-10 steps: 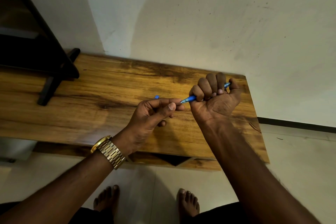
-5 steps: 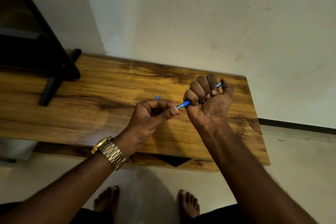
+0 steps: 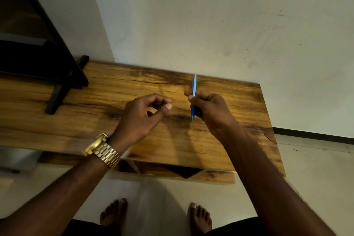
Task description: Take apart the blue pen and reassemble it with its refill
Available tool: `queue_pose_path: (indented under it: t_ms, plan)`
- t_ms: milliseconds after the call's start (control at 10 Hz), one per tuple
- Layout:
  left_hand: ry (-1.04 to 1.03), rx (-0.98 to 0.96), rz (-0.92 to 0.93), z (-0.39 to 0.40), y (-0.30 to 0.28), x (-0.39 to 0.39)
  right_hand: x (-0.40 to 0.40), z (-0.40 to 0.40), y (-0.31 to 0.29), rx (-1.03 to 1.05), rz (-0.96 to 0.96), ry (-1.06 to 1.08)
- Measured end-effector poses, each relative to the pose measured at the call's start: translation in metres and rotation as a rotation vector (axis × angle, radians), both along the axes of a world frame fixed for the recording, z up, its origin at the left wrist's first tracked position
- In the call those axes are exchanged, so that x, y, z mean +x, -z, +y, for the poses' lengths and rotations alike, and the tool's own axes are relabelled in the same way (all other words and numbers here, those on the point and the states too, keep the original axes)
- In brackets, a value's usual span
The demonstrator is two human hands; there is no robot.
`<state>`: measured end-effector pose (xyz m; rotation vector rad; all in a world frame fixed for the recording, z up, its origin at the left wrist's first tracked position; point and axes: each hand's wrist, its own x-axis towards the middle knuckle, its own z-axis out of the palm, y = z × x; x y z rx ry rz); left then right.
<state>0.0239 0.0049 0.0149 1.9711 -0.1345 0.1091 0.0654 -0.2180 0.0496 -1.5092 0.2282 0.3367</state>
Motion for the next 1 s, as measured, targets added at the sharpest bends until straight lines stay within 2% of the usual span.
queue_pose_path:
  t_ms: [100,200,300,400,1000]
  plan:
    - [-0.091,0.265,-0.028,0.023,0.006,0.011,0.001,-0.004,0.010,-0.298,-0.055,0.011]
    - [-0.036,0.667,0.047,0.042,0.023,0.017,0.001,0.000,0.029,-0.583,-0.106,0.086]
    - [-0.008,0.826,0.090,0.044,0.036,0.016,0.000,0.004,0.040,-0.666,-0.122,0.102]
    - [0.023,0.945,0.122,0.047,0.052,0.014,0.000,0.007,0.051,-0.660,-0.109,0.118]
    - [0.055,0.959,0.138,0.047,0.046,0.016,0.001,-0.003,0.051,-0.720,-0.119,0.011]
